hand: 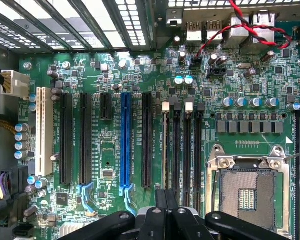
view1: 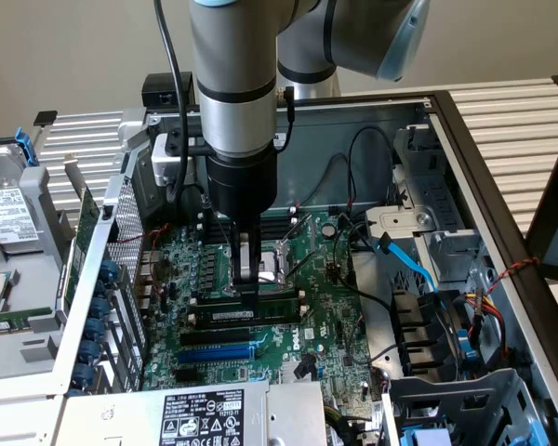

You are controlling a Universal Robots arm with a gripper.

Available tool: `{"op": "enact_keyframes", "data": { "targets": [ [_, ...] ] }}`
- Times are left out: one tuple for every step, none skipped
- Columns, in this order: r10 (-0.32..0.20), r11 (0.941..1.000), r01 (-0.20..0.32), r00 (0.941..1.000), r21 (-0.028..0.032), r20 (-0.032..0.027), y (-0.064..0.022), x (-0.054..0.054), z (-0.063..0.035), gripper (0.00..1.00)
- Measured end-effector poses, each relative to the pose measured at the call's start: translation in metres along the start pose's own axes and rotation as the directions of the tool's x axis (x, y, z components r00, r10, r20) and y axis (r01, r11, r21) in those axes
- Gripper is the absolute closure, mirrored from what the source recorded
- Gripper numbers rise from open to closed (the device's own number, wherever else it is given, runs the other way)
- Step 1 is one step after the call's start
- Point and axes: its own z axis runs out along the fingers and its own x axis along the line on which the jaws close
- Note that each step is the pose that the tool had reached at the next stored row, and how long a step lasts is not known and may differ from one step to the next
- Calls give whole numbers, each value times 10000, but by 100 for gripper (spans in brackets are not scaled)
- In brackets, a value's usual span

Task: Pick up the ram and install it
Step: 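Press down the ram until it locks into place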

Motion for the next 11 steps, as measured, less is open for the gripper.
{"op": "enact_keyframes", "data": {
  "targets": [
    [-1,10000,1,10000,0,1,1,0,0,90],
    [-2,10000,2,10000,1,4,1,0,0,90],
    [-2,10000,2,10000,0,7,2,0,0,90],
    [-1,10000,1,10000,0,9,2,0,0,90],
    [-1,10000,1,10000,-2,11,3,0,0,90],
    [0,10000,0,10000,-2,14,3,0,0,90],
    [-1,10000,1,10000,-2,18,3,0,1,90],
    [0,10000,0,10000,-2,22,4,0,1,90],
    [0,10000,0,10000,-2,25,4,0,2,90],
    [0,10000,0,10000,-2,28,4,0,3,90],
    [-1,10000,1,10000,-3,28,4,1,4,90]
  ]
}}
